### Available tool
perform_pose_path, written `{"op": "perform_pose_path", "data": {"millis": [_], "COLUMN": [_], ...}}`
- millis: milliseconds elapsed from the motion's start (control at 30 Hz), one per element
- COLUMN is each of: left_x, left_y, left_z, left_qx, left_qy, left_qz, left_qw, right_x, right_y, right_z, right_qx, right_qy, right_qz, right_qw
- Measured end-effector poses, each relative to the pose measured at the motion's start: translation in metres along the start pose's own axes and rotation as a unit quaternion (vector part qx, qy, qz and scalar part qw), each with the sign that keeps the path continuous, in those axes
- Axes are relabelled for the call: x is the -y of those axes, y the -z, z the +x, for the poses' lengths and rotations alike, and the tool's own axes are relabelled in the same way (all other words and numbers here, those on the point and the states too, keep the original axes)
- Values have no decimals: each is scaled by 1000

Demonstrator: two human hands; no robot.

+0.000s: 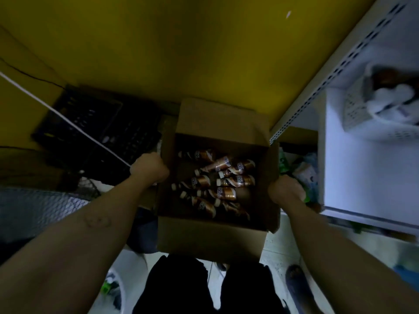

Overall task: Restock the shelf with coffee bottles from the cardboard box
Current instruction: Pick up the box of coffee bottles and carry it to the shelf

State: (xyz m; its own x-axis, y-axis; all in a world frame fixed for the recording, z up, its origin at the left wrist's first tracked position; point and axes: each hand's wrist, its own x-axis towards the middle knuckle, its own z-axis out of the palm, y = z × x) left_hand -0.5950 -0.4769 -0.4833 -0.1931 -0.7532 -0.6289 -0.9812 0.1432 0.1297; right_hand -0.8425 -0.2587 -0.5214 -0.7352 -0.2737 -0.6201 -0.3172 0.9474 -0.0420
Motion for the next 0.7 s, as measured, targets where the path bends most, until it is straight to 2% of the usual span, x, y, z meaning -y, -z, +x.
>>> {"op": "perform_pose_path", "data": {"millis": [233, 433, 567, 700], "left_x": [18, 53, 88, 111], "left_y": [30, 32, 29, 20], "left_z": [-89, -148, -189, -229], "left_qx": [-48, -77, -71, -61], "left_qy": [-13, -53, -106, -127], "left_qz": [-1, -31, -58, -38], "left_qw": [999, 995, 990, 989], "right_x": [-14, -35, -57, -82], "right_y": [42, 43, 34, 30], "right_z": [-76, -153, -208, -253], "right_qx": [-39, -79, -98, -107], "right_qy": [51, 57, 49, 58], "right_qz": [-16, -27, -44, -46], "right_qw": [998, 995, 993, 991]}}
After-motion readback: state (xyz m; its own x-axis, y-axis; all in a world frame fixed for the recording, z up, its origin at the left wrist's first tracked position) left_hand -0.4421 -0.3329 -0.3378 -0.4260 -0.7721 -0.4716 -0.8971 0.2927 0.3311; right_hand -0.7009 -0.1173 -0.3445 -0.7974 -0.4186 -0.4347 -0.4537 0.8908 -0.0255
